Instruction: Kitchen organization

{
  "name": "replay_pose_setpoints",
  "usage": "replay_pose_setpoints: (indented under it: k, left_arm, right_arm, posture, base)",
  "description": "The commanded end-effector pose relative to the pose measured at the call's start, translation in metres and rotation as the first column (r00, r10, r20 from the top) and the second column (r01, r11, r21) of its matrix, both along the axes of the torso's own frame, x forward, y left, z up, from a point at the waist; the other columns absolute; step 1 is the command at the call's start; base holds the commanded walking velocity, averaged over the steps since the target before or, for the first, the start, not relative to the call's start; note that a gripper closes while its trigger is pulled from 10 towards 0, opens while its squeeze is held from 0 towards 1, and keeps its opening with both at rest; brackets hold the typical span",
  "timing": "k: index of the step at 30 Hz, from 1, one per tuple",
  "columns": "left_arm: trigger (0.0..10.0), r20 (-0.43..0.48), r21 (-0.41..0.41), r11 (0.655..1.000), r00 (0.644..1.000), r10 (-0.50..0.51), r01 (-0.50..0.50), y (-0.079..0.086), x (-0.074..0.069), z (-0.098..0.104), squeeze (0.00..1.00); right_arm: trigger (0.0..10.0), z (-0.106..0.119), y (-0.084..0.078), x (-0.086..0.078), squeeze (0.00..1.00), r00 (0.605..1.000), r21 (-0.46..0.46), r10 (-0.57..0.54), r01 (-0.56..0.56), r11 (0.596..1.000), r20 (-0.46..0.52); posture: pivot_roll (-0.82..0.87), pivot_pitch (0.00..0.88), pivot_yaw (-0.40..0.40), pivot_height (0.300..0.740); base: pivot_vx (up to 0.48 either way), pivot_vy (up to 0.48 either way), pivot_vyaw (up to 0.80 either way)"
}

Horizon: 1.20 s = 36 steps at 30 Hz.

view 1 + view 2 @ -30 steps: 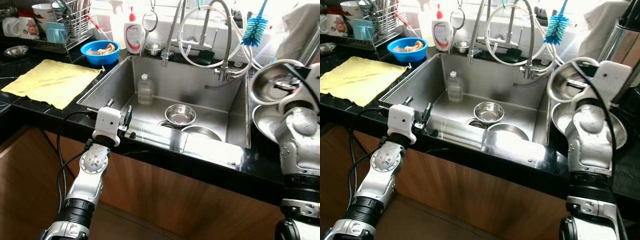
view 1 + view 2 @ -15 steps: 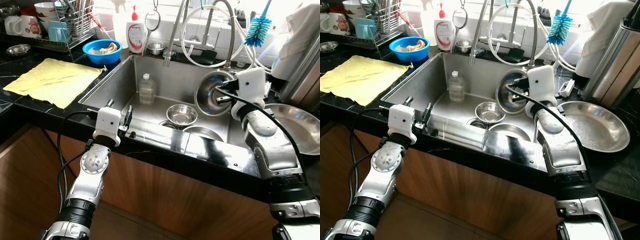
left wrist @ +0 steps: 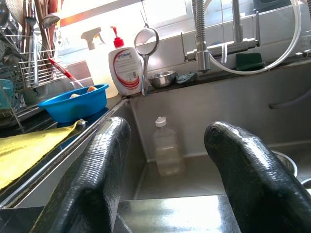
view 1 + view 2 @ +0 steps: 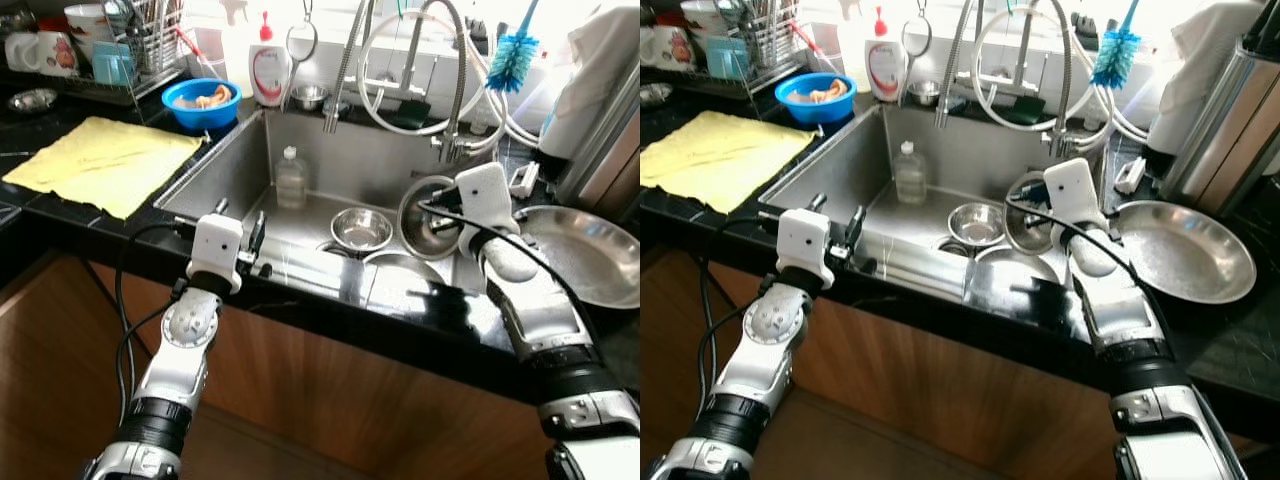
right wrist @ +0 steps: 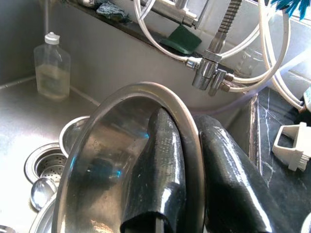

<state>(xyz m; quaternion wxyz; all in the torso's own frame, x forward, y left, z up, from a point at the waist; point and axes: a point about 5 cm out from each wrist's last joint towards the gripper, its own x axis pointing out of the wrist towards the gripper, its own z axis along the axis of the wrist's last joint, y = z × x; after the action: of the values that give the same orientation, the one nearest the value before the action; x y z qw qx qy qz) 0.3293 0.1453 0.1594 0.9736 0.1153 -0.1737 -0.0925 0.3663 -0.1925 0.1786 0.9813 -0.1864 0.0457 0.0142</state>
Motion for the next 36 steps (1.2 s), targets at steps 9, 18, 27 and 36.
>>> replay_pose_setpoints:
  k: [9, 18, 27, 36]
  left_arm:
    - [10.0, 0.004, 0.001, 1.000, 1.000, -0.002, 0.002, 0.000, -0.002, 0.001, 0.00]
    - [10.0, 0.007, 0.001, 1.000, 1.000, -0.003, 0.003, 0.000, -0.002, 0.002, 0.00]
    - [10.0, 0.002, 0.000, 1.000, 1.000, -0.003, 0.003, 0.000, -0.003, 0.001, 0.00]
    - [10.0, 0.000, 0.001, 1.000, 1.000, -0.001, 0.001, 0.000, -0.003, 0.001, 0.00]
  right_arm:
    - [10.0, -0.012, -0.006, 0.001, 0.00, 0.999, -0.047, -0.034, 0.033, 0.998, -0.013]
    - [10.0, -0.022, -0.006, 0.001, 0.00, 0.999, -0.064, -0.033, 0.032, 0.997, -0.020]
    - [10.0, -0.030, -0.008, 0.000, 0.70, 0.999, -0.065, -0.041, 0.038, 0.997, -0.035]
    - [10.0, -0.031, -0.005, 0.001, 0.55, 0.999, -0.059, -0.031, 0.029, 0.998, -0.025]
  posture:
    - [0.08, 0.000, -0.038, 0.740]
    - [0.08, 0.000, -0.036, 0.740]
    - [0.08, 0.000, -0.037, 0.740]
    - [0.09, 0.000, -0.036, 0.740]
  base:
    - [0.000, 0.000, 0.00]
    - [0.000, 0.000, 0.00]
    - [0.000, 0.000, 0.00]
    - [0.000, 0.000, 0.00]
